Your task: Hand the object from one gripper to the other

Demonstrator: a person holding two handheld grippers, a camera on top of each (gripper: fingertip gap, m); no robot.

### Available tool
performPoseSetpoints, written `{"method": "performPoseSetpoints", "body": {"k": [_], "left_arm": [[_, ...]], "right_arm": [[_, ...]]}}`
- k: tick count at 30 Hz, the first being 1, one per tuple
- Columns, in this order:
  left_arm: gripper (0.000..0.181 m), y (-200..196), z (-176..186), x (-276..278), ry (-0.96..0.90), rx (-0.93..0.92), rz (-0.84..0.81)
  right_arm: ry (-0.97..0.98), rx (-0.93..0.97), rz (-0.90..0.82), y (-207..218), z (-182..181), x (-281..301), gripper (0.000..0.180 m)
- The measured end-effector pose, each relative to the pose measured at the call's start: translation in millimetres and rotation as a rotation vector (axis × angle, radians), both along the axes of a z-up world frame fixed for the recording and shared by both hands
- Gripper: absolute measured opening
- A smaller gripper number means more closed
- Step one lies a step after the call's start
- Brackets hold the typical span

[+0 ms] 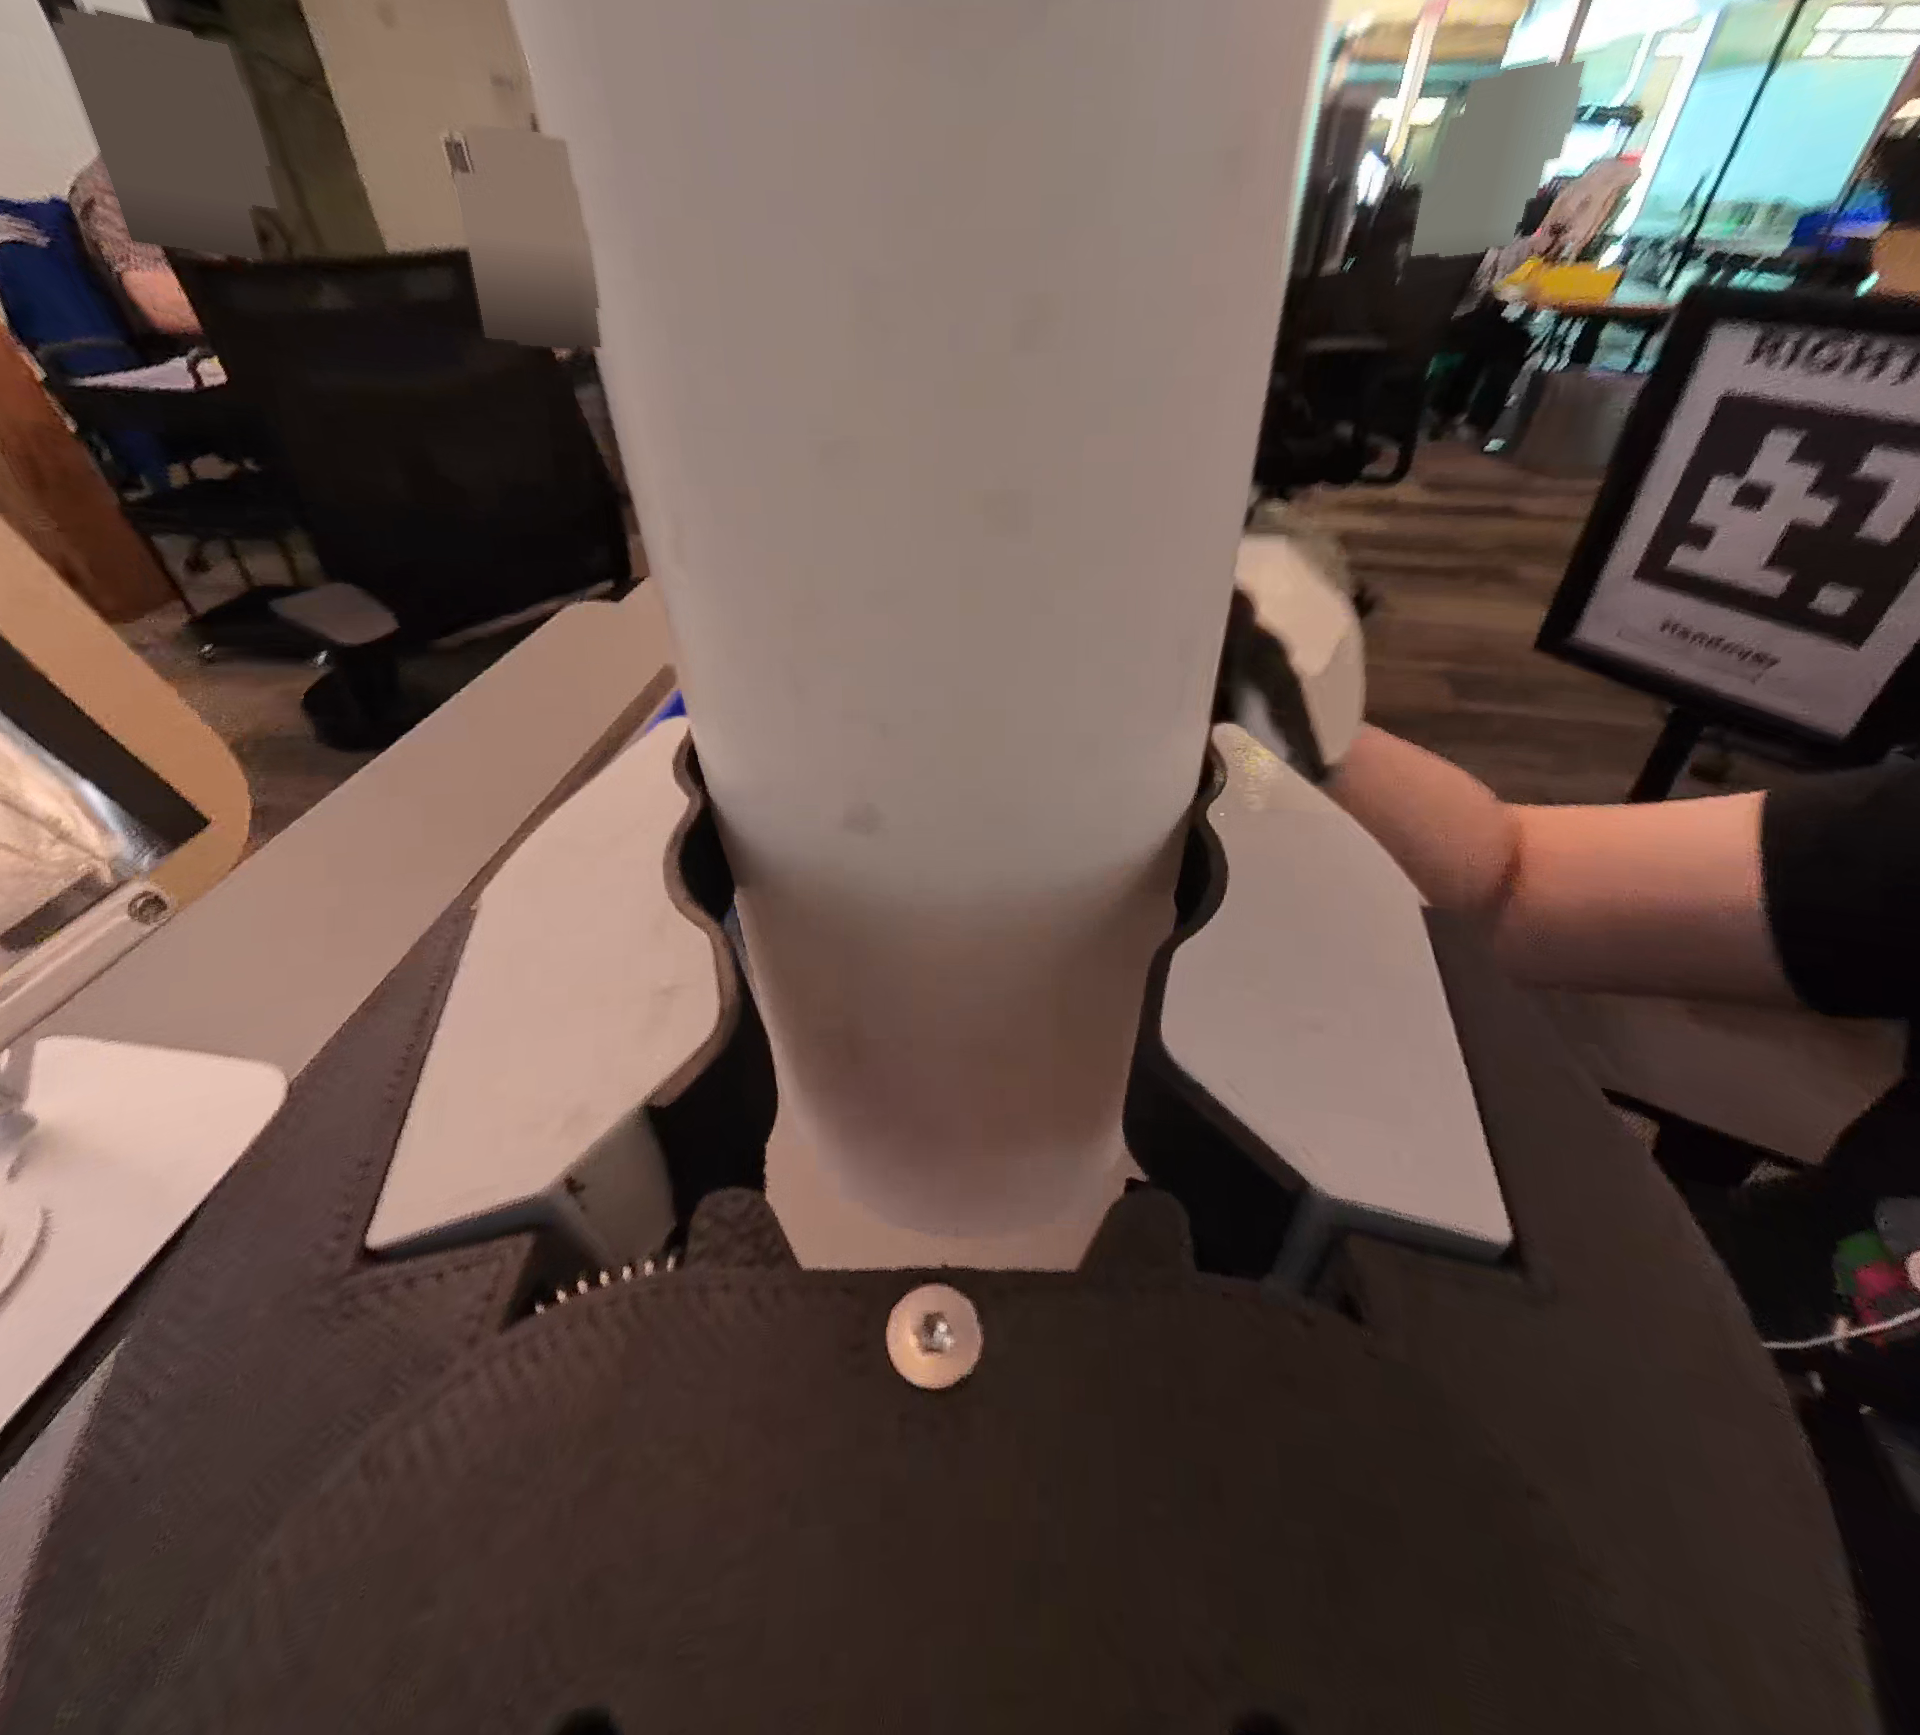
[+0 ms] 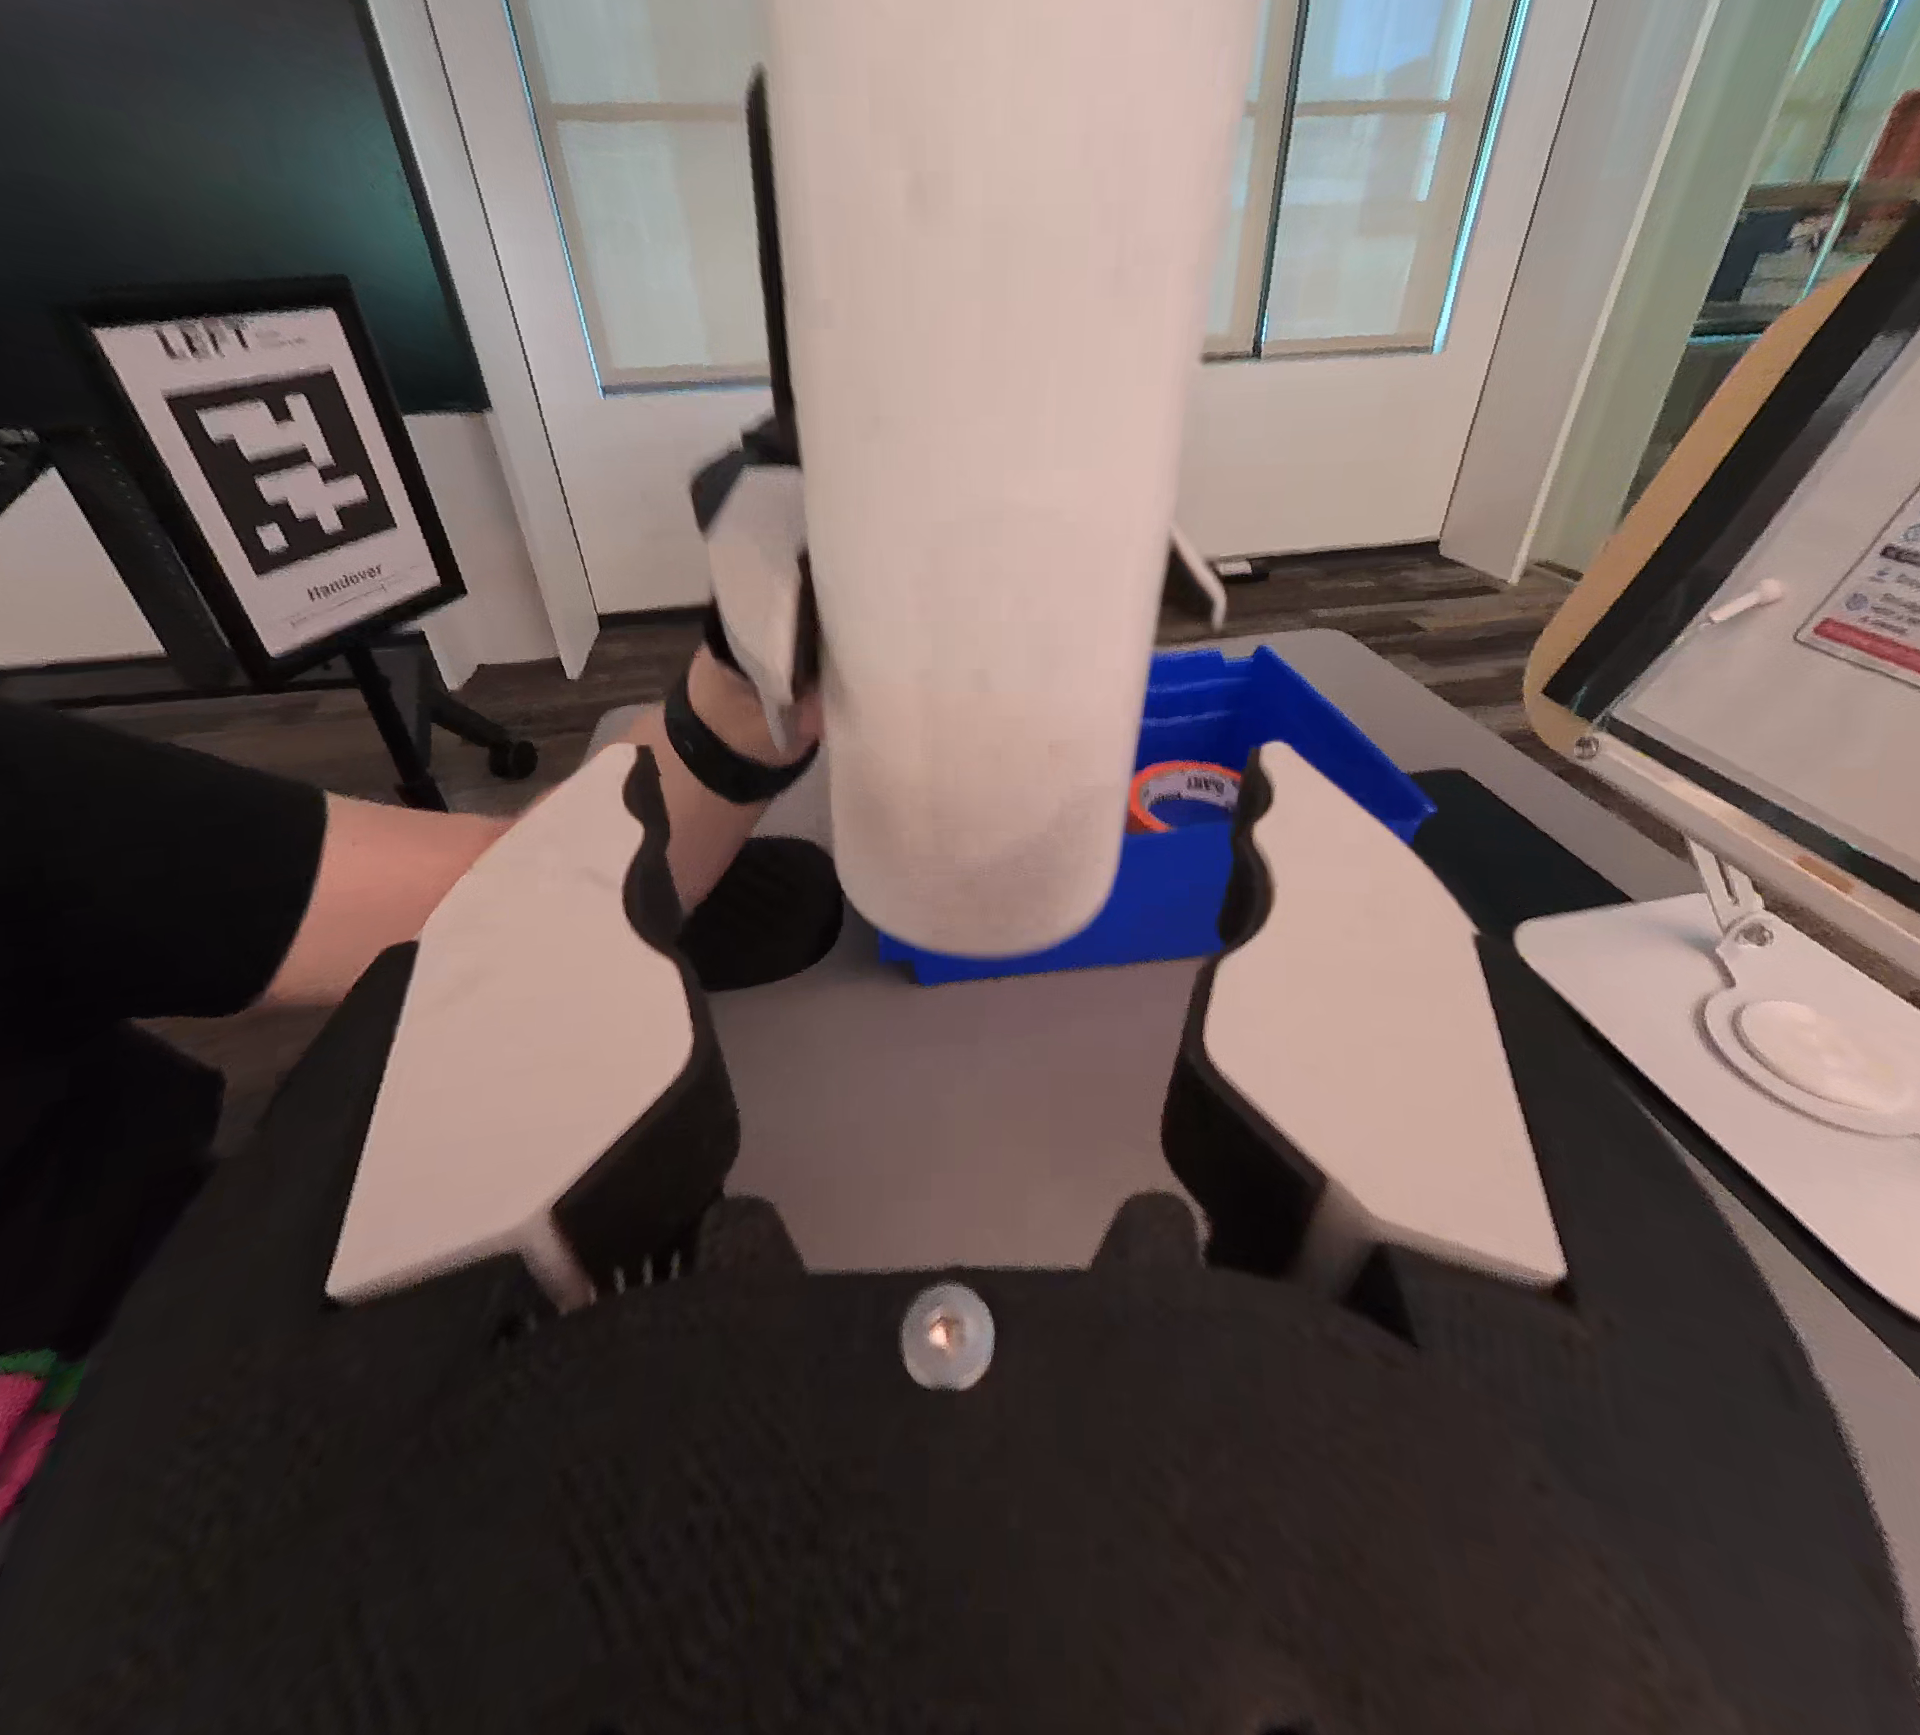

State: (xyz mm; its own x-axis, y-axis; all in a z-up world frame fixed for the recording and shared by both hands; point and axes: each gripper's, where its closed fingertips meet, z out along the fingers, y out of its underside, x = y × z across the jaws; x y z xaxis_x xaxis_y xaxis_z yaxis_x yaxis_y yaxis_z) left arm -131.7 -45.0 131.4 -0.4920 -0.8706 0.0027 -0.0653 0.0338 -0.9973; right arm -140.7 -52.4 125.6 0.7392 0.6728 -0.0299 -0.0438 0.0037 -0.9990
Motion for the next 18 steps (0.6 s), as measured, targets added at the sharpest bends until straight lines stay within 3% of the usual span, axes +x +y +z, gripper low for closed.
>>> {"method": "performPoseSetpoints", "body": {"k": [7, 9, 11, 14, 18], "left_arm": [[0.085, -23.0, -37.6, 29.3, 0.104, 0.052, -0.004], [0.086, -31.8, -46.2, 35.6, 0.124, 0.062, -0.01], [0.086, -34.3, -44.6, 40.1, 0.093, 0.026, -0.003], [0.108, -29.3, -36.3, 35.6, 0.043, 0.038, -0.002], [0.118, -10.7, -29.4, 16.0, 0.022, 0.185, 0.029]], "right_arm": [[0.199, 0.068, -0.085, 3.6, 24.1, 19.6, 0.103], [0.188, 0.036, -0.073, 5.2, 17.3, 22.0, 0.081], [0.225, -0.035, -0.064, 5.4, 14.2, 29.6, 0.08], [0.317, -0.215, 0.06, -2.0, 2.8, 40.4, 0.08], [0.409, -0.454, 0.421, -35.6, -18.4, 41.9, 0.079]]}}
